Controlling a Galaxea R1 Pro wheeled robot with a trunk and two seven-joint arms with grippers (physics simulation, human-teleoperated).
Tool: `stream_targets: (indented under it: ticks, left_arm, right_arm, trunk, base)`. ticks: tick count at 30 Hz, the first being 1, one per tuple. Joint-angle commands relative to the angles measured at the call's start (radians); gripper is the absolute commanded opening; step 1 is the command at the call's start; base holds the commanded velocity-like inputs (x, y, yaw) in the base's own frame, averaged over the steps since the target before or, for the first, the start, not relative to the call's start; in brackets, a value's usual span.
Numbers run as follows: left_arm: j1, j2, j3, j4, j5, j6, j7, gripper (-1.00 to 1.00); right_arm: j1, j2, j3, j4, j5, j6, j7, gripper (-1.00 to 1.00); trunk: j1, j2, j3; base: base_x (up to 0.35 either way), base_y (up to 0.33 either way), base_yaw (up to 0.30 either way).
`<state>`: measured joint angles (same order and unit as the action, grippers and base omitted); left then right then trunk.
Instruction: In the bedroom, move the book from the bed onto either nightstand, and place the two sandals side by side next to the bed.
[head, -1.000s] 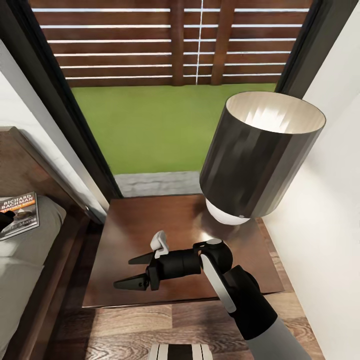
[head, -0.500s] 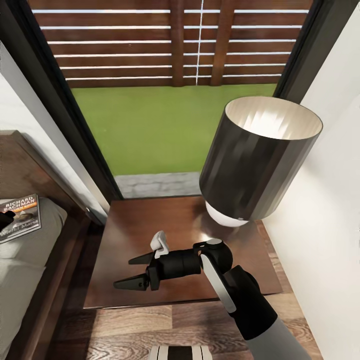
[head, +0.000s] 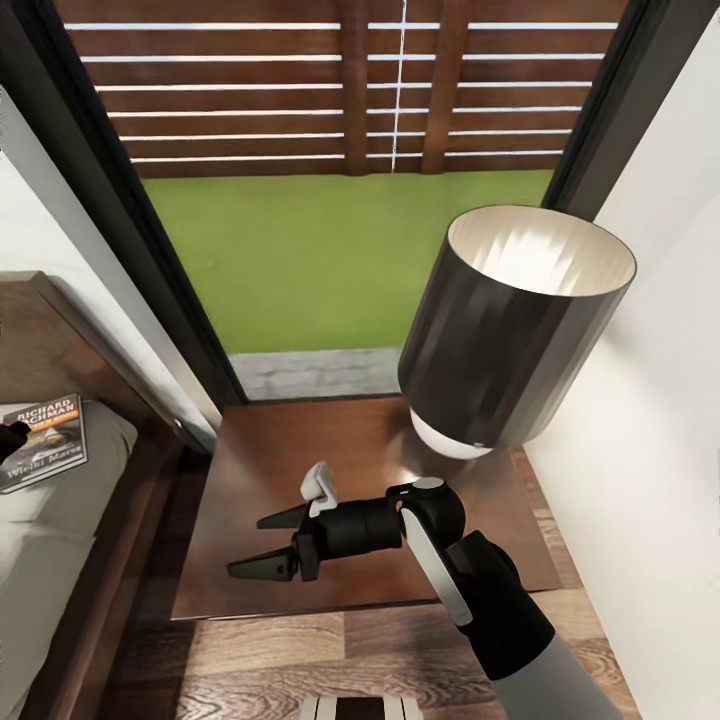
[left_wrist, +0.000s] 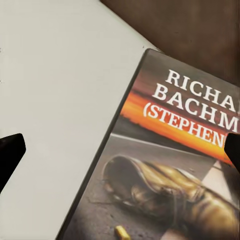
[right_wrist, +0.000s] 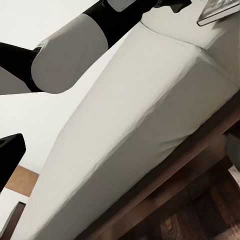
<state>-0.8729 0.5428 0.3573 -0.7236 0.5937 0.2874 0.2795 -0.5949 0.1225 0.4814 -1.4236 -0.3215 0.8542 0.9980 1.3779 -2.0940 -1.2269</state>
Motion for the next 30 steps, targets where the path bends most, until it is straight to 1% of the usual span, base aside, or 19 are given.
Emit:
stream_targets:
  ticks: [1,20,24,30]
  left_arm:
    - [0.0,0.0,0.0,-0.002,0.01,0.004,0.006,1.0]
    - [0.0,0.0,-0.001,-0.002,0.009,0.004,0.006,1.0]
    - [0.0,0.0,0.0,-0.002,0.009,0.004,0.005,1.0]
    - [0.0,0.0,0.0,-0.002,0.01,0.004,0.005,1.0]
  right_arm:
    - [-0.001,0.0,0.0,0.0,-0.002,0.005,0.001,1.0]
    - [-0.001,0.0,-0.001,0.0,-0.002,0.005,0.001,1.0]
    - [-0.001,0.0,0.0,0.0,-0.002,0.005,0.001,1.0]
    - [-0.001,0.0,0.0,0.0,-0.002,0.005,0.001,1.0]
  trunk:
    - [-0.004,0.007,0.003]
    - [-0.077,0.14,0.062]
    - [-0.077,0.14,0.062]
    - [-0.1,0.182,0.081]
  base:
    - [0.0,0.0,0.0]
    - [0.0,0.0,0.0]
    - [0.0,0.0,0.0]
    - [0.0,0.0,0.0]
